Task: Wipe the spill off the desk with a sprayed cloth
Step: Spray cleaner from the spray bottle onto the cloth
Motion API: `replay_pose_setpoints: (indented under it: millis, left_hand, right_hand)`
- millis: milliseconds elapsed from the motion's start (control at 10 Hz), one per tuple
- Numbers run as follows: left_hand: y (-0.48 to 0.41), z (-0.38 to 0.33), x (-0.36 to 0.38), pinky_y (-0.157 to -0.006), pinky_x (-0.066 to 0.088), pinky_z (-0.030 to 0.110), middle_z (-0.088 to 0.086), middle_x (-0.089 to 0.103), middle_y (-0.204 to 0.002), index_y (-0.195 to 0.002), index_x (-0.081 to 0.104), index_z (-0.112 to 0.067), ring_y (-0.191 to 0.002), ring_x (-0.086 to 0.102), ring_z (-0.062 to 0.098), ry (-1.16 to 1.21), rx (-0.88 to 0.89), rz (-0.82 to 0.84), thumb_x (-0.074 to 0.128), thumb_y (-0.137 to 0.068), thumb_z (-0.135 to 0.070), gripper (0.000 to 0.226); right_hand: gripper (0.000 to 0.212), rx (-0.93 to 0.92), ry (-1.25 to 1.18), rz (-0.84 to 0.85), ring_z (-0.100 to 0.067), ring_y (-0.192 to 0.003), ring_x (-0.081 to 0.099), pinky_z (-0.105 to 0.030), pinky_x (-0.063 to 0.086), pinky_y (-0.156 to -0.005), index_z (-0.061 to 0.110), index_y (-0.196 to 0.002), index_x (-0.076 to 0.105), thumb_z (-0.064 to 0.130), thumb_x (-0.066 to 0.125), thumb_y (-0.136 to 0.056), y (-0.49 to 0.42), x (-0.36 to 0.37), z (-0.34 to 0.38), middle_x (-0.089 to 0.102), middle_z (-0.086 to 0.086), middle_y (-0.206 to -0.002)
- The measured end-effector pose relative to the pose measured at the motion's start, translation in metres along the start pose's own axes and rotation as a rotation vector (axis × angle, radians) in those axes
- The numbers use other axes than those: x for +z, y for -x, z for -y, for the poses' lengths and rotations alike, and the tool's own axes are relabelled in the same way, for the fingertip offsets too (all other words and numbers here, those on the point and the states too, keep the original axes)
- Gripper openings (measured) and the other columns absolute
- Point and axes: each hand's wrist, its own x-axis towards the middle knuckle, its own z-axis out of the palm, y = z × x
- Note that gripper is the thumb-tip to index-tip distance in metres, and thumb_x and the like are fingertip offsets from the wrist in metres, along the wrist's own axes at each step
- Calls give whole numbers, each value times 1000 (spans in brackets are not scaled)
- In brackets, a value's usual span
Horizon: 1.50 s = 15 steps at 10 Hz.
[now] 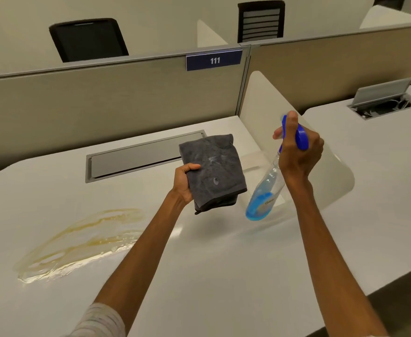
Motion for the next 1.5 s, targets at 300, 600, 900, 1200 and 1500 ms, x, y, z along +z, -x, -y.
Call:
replay_pose_setpoints:
  millis: [300,600,900,1200,1500]
  left_hand:
    - [-4,12,-14,-71,60,41,11,75,-89,-109,59,-7,-81,72,29,19,-12,-32,50,-82,-12,30]
    - [4,22,-29,-70,61,40,12,73,-93,-111,58,-8,-83,70,28,8,-12,-87,49,-83,-12,29]
    - [18,33,-24,-67,61,40,11,76,-87,-109,59,-8,-77,74,27,2,-32,-64,48,-83,-12,28]
    - [32,41,-20,-65,60,39,11,76,-85,-107,58,-8,-75,74,28,3,-53,-40,47,-82,-12,27]
    - [50,42,-18,-64,60,40,12,76,-85,-108,58,-8,-75,74,28,-6,-46,-25,58,-67,-15,41]
  right_hand:
    - [75,36,-29,-90,-2,-53,58,-6,45,-67,13,-70,72,69,24,-85,-30,-15,1,68,6,-66]
    - [77,-19,68,-142,-6,-56,60,-17,52,-70,10,-72,71,70,26,-90,24,-46,-54,73,-1,-70]
    - [68,-83,62,-169,-11,-51,52,2,35,-62,3,-67,66,57,36,-96,62,-55,-96,66,-11,-58]
    - [35,-31,-4,-111,-10,-56,53,-17,51,-66,22,-74,56,52,55,-90,65,-59,-97,59,-2,-63]
    - [89,37,-90,-222,-24,-112,50,-19,47,-85,11,-136,36,50,80,-70,103,-93,-90,47,-10,-131]
